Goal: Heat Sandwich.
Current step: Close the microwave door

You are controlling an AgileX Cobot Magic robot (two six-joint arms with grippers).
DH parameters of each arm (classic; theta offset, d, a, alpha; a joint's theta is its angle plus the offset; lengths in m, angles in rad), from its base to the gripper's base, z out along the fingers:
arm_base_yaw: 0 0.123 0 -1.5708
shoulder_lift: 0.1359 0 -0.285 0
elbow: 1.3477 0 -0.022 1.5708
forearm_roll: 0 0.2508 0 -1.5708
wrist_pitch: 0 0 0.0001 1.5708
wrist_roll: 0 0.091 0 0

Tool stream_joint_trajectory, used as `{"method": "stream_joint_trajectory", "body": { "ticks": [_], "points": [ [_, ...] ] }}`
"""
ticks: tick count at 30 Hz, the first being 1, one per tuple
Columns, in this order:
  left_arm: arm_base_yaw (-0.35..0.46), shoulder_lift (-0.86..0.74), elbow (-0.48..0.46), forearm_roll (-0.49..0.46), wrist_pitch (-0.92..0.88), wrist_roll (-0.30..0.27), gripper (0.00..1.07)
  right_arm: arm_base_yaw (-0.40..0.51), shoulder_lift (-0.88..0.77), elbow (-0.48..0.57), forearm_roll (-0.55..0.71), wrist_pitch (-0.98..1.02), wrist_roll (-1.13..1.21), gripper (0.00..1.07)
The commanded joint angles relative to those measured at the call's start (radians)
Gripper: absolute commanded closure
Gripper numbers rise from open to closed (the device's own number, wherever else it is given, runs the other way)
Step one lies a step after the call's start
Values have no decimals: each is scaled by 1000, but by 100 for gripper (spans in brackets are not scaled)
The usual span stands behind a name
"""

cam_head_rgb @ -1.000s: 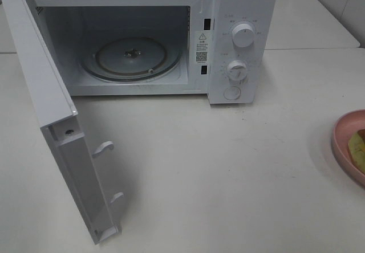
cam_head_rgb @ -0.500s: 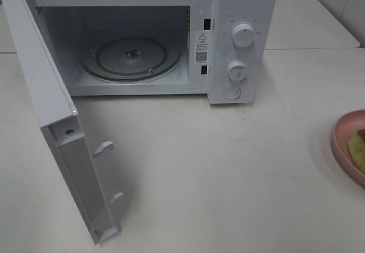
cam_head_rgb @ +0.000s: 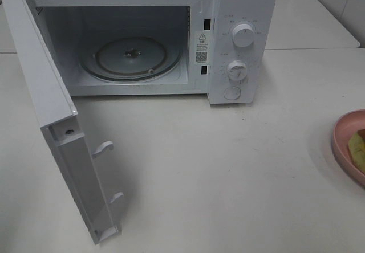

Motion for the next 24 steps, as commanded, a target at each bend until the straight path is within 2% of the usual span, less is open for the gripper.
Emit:
{"method": "stream_joint_trajectory", "body": {
  "ticks": [1, 3, 4, 7, 10, 13, 14, 16, 19, 20, 22, 24],
  "points": [
    [2, 51, -3, -7, -43, -5, 87, -7, -27, 1, 0, -11, -3, 31],
    [2, 95, 8, -7, -72, -5, 103, -7, -27, 1, 0, -11, -3, 31],
    [2, 125, 30, -7, -124, 2, 106, -7, -27, 1, 0, -11, -3, 31],
    [2, 145, 64, -7, -208, 8, 106, -7, -27, 1, 0, -11, -3, 31],
    [2, 155, 147, -7, -392, 9, 106, -7, -27, 1, 0, -11, -3, 31],
    [2, 155, 191, -7, -479, 17, 106, -7, -27, 1, 0, -11, -3, 31],
    [2, 155, 241, -7, -568, 24, 106, -7, -27, 1, 0, -11, -3, 31],
    [2, 155, 262, -7, -604, 25, 106, -7, -27, 1, 0, -11, -3, 31],
    [2, 177, 350, 0, -807, 32, 106, -7, -27, 1, 0, -11, -3, 31],
    [2, 177, 350, 0, -807, 32, 106, -7, -27, 1, 0, -11, -3, 31],
    [2, 217, 374, 2, -951, 32, 106, -7, -27, 1, 0, -11, -3, 31],
    [2, 261, 374, 2, -999, 32, 106, -7, -27, 1, 0, -11, -3, 31]
  ]
}}
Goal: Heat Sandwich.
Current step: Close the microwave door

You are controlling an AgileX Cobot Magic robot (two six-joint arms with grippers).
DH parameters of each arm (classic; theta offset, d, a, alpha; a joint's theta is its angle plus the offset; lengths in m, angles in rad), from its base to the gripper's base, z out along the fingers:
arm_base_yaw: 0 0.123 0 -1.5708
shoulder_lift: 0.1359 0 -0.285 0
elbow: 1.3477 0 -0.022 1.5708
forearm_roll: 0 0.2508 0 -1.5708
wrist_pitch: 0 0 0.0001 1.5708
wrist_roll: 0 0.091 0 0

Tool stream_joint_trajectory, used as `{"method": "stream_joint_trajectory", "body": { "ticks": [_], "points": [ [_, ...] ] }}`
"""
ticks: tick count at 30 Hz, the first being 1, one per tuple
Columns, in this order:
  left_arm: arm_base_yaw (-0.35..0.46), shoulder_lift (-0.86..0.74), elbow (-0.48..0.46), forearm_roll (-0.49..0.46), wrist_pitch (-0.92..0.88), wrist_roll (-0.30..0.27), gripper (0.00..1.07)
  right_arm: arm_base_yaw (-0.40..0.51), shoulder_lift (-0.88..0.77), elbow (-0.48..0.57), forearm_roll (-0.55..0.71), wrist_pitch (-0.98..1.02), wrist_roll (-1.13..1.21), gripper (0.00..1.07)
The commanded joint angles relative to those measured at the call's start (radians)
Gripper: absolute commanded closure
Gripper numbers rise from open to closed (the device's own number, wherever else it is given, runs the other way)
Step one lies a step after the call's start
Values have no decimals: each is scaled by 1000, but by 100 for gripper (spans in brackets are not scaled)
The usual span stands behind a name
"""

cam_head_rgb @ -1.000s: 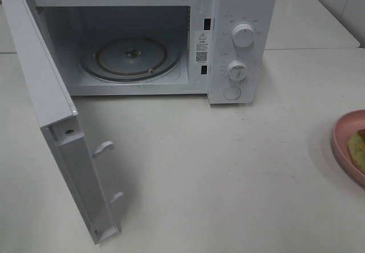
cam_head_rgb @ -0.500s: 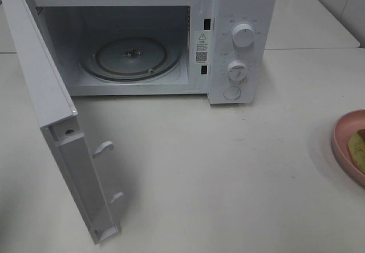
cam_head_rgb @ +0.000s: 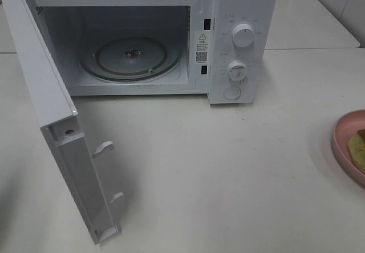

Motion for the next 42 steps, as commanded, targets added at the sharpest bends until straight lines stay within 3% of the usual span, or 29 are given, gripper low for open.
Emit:
{"method": "stream_joint_trajectory", "body": {
  "ticks": [1, 7, 16, 22, 28, 34, 42],
  "points": [
    [2, 40, 4, 1, -109, 1, 106, -7, -27, 1, 0, -11, -3, 31],
    [2, 234, 4, 2, -293, -9, 106, -7, -27, 1, 0, -11, -3, 31],
    [-1, 474, -8, 35, -540, -113, 106, -7, -27, 1, 0, -11, -3, 31],
    [-1, 597, -79, 238, -622, -235, 106, -7, -27, 1, 0, -11, -3, 31],
    [-1, 711, -83, 329, -747, -311, 106, -7, -27, 1, 0, -11, -3, 31],
    [-59, 787, -104, 335, -796, -320, 106, -7, -27, 1, 0, -11, -3, 31],
    [-193, 878, -160, 245, -811, -265, 106, -7, -27, 1, 0, -11, -3, 31]
  ]
}}
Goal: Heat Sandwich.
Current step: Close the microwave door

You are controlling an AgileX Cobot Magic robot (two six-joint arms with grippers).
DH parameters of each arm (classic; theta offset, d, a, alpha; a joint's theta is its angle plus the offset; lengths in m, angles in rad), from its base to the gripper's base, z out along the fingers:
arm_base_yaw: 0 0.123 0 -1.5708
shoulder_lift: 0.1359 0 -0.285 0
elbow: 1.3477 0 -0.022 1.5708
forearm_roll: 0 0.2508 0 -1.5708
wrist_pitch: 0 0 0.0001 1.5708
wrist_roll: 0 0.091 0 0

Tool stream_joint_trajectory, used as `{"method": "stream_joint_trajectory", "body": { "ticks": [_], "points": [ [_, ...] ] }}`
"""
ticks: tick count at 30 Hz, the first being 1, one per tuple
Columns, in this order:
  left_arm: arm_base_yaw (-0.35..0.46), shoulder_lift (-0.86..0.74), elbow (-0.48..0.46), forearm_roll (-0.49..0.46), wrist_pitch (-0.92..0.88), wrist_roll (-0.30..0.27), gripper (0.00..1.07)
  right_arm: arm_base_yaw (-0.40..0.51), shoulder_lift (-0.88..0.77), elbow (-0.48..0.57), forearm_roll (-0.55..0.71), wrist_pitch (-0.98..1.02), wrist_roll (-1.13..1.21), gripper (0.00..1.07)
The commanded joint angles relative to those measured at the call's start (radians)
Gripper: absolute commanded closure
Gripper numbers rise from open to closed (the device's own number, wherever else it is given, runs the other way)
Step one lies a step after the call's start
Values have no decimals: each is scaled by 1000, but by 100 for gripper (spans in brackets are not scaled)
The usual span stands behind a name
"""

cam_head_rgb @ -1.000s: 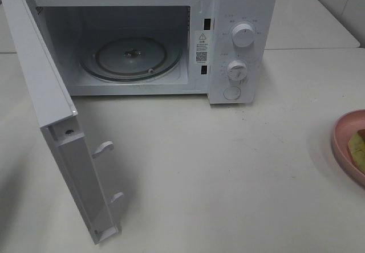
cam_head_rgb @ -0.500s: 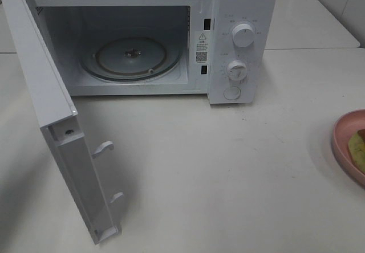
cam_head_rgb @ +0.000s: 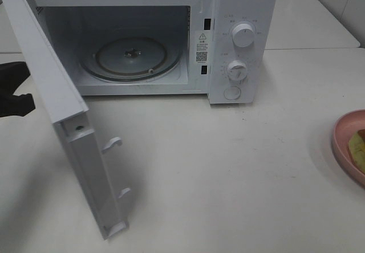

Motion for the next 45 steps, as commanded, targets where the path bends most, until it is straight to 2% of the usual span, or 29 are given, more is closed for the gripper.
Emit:
{"method": "stream_joint_trajectory", "body": {
  "ticks": [1, 8, 10, 11, 12, 15, 19, 24, 34, 45],
  "points": [
    [-57, 24, -36, -24, -22, 31, 106, -7, -27, 1, 0, -11, -3, 31],
    [-151, 91, -95, -141, -19, 52, 106, -7, -27, 1, 0, -11, -3, 31],
    [-182, 112, -111, -180, -19, 81, 106, -7, -27, 1, 0, -11, -3, 31],
    [-215, 133, -128, -225, -19, 116, 106, -7, -27, 1, 0, -11, -3, 31],
    [-215, 133, -128, -225, -19, 116, 106, -7, -27, 1, 0, -11, -3, 31],
    [-283, 176, -169, -334, -19, 174, 106, -7, -27, 1, 0, -11, -3, 31],
    [-321, 205, -196, -377, -18, 195, 106, -7, -27, 1, 0, -11, -3, 31],
    [-385, 266, -274, -445, -14, 226, 106, -7, -27, 1, 0, -11, -3, 31],
    [-450, 367, -416, -452, 15, 227, 106, -7, -27, 1, 0, -11, -3, 31],
    [-483, 449, -558, -463, 83, 227, 106, -7, -27, 1, 0, -11, -3, 31]
  ]
}}
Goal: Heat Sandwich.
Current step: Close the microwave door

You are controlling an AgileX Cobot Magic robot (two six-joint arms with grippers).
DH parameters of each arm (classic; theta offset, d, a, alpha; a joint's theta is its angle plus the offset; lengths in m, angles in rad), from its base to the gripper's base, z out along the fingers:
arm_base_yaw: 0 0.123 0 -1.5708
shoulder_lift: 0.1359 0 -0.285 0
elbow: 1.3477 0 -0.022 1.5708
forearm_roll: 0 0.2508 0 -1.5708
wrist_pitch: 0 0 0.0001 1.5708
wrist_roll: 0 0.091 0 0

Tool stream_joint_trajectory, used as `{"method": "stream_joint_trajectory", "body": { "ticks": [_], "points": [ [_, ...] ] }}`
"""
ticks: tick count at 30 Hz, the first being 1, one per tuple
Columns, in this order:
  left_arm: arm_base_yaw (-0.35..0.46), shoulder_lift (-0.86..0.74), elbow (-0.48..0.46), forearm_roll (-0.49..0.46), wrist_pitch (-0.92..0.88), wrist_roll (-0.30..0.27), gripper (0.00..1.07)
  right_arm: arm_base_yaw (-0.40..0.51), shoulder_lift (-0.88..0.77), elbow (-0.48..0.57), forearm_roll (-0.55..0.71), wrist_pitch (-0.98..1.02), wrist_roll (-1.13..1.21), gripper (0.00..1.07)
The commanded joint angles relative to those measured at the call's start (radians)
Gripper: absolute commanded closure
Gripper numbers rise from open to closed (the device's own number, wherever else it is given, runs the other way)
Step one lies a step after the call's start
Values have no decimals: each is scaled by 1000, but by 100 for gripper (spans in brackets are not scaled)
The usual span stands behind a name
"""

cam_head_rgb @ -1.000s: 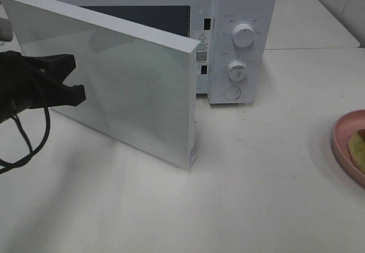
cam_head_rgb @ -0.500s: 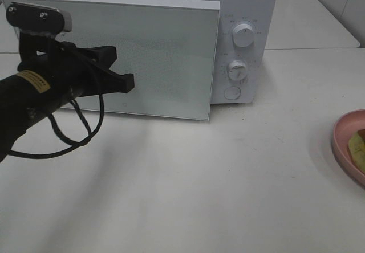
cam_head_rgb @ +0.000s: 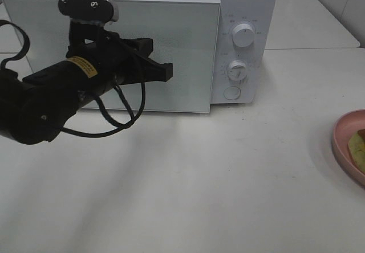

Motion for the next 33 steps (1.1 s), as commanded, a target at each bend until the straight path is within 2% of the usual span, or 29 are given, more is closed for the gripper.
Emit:
{"method": "stream_joint_trajectory", "body": {
  "ticks": [1, 12, 22, 28, 33],
  "points": [
    [-16, 31, -76, -15, 44, 4, 106, -7, -27, 1, 0, -11, -3, 31],
    [-16, 101, -213, -16, 101, 5, 106, -7, -27, 1, 0, -11, -3, 31],
    [-16, 153, -286, -37, 107, 5, 106, -7, -27, 1, 0, -11, -3, 31],
    [-13, 188, -363, -100, 135, 65, 106, -7, -27, 1, 0, -11, -3, 31],
    [-13, 216, -418, -104, 158, 67, 106, -7, -27, 1, 0, -11, -3, 31]
  ]
}}
